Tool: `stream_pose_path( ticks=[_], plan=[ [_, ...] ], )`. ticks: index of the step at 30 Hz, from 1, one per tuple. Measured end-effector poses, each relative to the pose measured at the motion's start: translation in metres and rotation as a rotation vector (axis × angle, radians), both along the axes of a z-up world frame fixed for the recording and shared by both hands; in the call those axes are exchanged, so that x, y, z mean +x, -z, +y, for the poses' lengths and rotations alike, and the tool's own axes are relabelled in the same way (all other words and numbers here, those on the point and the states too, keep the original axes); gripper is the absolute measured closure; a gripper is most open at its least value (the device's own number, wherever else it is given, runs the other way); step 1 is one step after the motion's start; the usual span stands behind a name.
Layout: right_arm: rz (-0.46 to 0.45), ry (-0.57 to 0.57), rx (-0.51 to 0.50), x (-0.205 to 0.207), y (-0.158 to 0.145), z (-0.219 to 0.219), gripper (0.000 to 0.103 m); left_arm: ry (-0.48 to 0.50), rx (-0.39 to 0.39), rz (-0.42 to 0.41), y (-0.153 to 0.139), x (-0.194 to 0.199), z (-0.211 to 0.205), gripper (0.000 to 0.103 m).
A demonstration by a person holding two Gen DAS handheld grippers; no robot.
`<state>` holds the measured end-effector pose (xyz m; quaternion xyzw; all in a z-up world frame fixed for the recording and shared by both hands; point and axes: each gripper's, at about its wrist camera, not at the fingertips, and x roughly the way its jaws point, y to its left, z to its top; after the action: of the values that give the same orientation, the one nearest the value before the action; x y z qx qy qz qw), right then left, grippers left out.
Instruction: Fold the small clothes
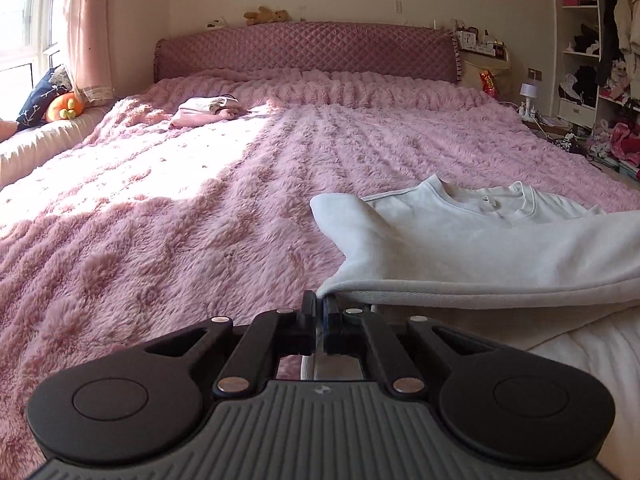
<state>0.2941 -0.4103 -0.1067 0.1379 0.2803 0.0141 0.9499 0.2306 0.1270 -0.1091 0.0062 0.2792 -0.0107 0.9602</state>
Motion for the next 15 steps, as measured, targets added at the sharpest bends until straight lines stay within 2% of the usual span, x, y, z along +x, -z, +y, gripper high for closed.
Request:
stream_pose_path(
  ticks=[3,5,7,9,12,13,14,15],
  plan=[
    [0.017,0.034,-0.027,-0.007,0.008,-0.006,0.103,-0.049,-0.03,0.072,0.017,0.002,-0.002,0.1],
    [0.086,0.037,-0.023,-0.005,0.027,-0.011,0.103,-0.063,-0.022,0.118,0.031,0.005,-0.004,0.1],
    [0.147,0.037,-0.03,-0.003,0.048,-0.012,0.102,-0.066,-0.022,0.127,0.036,0.006,-0.005,0.1],
    [0.151,0.052,-0.011,-0.006,0.059,-0.015,0.101,-0.06,-0.002,0.13,0.035,0.005,-0.008,0.1],
    [0.152,0.067,0.073,-0.012,0.055,-0.022,0.078,-0.046,0.016,0.136,0.028,0.002,-0.007,0.099],
    [0.147,0.079,0.085,-0.016,0.051,-0.023,0.06,-0.042,0.015,0.139,0.025,-0.001,-0.006,0.098],
    [0.133,0.087,0.087,-0.022,0.046,-0.024,0.055,-0.048,0.012,0.141,0.023,-0.005,-0.004,0.097],
    [0.117,0.079,0.092,-0.029,0.041,-0.024,0.057,-0.054,0.0,0.14,0.02,-0.01,0.0,0.097]
  ],
)
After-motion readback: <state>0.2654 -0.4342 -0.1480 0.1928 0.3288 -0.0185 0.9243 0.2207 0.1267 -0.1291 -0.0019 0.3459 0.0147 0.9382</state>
